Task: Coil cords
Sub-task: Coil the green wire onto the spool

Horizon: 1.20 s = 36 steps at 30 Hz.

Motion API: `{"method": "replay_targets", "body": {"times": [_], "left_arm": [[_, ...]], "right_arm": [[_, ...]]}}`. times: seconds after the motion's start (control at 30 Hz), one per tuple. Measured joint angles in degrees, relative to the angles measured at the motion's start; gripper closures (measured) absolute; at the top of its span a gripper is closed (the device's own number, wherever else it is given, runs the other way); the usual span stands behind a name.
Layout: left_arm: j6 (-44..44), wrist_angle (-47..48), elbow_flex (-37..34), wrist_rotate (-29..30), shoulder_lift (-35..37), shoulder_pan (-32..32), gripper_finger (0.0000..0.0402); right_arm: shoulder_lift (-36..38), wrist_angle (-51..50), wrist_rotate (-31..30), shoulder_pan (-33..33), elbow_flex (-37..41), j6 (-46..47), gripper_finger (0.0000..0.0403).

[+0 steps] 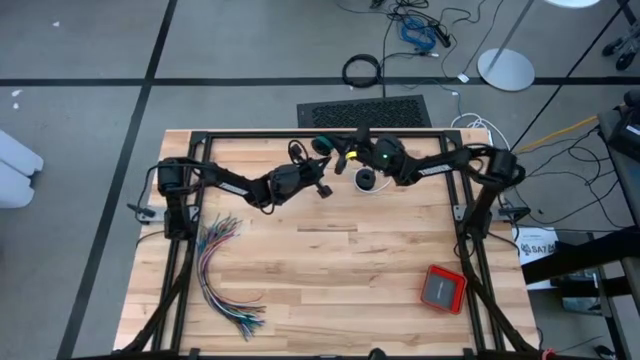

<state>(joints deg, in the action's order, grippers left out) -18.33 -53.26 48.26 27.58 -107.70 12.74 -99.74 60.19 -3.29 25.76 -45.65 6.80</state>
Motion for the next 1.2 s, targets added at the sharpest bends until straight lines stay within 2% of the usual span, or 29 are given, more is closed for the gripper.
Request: {"method": "replay_targets", "body": {"times": [0.23, 0.57, 0.9, 1.07, 1.2], "left_arm": [[-0.2, 3.7, 1.8, 0.0, 0.0, -1.2, 0.0401], [-2.7, 7.8, 1.8, 3.4, 2.8, -2.3, 0.0401], [-3.0, 25.1, 3.7, 4.0, 8.6, -1.2, 0.0401], [-3.1, 28.0, 3.8, 3.4, 9.7, -0.8, 0.0401], [-3.5, 29.4, 3.8, 1.7, 10.3, -0.7, 0.0385]], "right_arm": [[-5.3, -0.5, -1.7, -0.3, -1.7, -0.2, 0.0403], [-4.8, -9.3, -1.3, -0.8, -1.7, -6.1, 0.0403], [-4.7, -10.7, 0.3, -0.8, -1.7, -7.7, 0.0403], [-3.2, -13.5, 1.6, -0.9, -1.7, -8.0, 0.0403], [-0.5, -18.0, 2.1, -0.9, -1.7, -8.8, 0.0403]]}}
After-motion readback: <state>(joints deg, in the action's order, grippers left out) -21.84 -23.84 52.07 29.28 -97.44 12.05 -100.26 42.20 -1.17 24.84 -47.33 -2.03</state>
